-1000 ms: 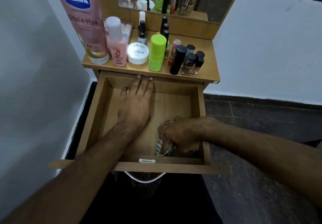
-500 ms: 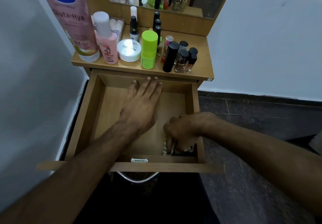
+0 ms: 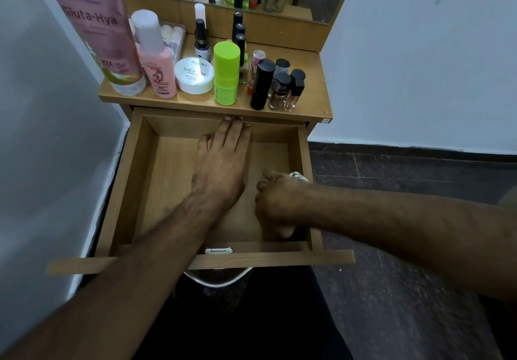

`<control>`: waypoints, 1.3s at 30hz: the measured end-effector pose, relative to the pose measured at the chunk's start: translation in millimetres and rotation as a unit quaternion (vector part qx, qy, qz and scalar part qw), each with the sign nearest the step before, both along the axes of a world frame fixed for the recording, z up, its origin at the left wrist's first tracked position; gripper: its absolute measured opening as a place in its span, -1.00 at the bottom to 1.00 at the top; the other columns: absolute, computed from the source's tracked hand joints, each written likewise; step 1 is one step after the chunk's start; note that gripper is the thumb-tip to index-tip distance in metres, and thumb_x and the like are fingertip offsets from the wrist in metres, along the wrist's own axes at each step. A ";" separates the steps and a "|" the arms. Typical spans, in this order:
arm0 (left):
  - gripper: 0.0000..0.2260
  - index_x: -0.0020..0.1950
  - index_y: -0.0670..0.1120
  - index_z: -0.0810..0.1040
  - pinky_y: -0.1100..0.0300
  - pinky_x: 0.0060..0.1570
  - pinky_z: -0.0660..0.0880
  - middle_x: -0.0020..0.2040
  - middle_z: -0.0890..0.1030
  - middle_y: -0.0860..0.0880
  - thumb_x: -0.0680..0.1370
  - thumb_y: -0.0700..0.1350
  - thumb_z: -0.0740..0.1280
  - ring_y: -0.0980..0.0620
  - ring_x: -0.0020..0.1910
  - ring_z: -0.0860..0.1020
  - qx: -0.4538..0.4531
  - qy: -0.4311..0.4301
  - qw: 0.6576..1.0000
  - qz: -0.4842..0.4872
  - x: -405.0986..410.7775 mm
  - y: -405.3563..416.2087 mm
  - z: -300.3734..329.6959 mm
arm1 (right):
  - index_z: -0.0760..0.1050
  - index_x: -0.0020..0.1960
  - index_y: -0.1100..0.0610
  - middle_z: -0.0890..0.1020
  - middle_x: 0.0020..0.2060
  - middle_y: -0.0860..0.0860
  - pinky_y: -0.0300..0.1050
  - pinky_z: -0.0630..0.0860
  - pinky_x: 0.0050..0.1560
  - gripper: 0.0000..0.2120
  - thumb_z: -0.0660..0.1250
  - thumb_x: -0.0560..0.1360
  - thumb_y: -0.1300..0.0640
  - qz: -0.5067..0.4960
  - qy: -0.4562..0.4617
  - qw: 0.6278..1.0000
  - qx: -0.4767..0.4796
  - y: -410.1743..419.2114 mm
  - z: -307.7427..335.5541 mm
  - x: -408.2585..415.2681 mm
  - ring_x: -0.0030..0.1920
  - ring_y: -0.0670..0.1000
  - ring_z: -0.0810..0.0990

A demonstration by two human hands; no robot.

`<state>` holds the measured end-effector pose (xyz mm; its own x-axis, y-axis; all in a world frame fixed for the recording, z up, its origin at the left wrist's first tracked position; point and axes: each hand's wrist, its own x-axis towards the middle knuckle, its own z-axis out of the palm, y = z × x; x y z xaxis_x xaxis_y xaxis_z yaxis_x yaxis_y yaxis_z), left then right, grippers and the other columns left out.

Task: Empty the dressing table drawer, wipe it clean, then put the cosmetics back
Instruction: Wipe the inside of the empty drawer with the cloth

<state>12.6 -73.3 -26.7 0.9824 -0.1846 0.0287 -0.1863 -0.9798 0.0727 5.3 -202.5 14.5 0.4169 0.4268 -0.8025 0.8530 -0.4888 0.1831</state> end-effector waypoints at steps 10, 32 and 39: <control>-0.16 0.65 -0.10 -0.04 -0.13 0.44 0.21 0.66 0.00 -0.07 0.47 -0.20 0.34 -0.08 0.62 0.00 0.026 -0.023 0.999 -0.005 -3.0 3.8 -2.6 | 0.48 0.33 0.07 0.44 0.40 0.04 0.12 0.17 0.42 -0.59 0.37 0.52 -0.02 0.020 0.047 0.992 -0.116 3.4 7.5 3.0 0.45 0.11 0.29; -0.20 0.65 -0.14 -0.10 -0.18 0.46 0.19 0.66 -0.11 -0.12 0.52 -0.16 0.29 -0.12 0.63 -0.07 0.032 -0.023 0.999 -0.012 -5.6 2.1 -10.1 | 0.57 0.26 0.09 0.54 0.27 0.07 0.00 0.25 0.08 -0.67 0.29 0.59 -0.05 0.068 -0.116 0.991 0.009 -1.4 -1.2 -21.5 0.25 0.10 0.45; -0.26 0.65 -0.13 -0.11 -0.19 0.46 0.19 0.66 -0.12 -0.12 0.56 -0.13 0.22 -0.12 0.63 -0.09 0.040 -0.023 0.999 -0.012 -5.6 1.4 -10.1 | 0.54 0.28 0.15 0.55 0.26 0.10 0.05 0.27 0.23 -0.64 0.19 0.64 -0.05 0.088 -0.135 0.987 0.000 3.1 0.9 -35.0 0.26 0.12 0.43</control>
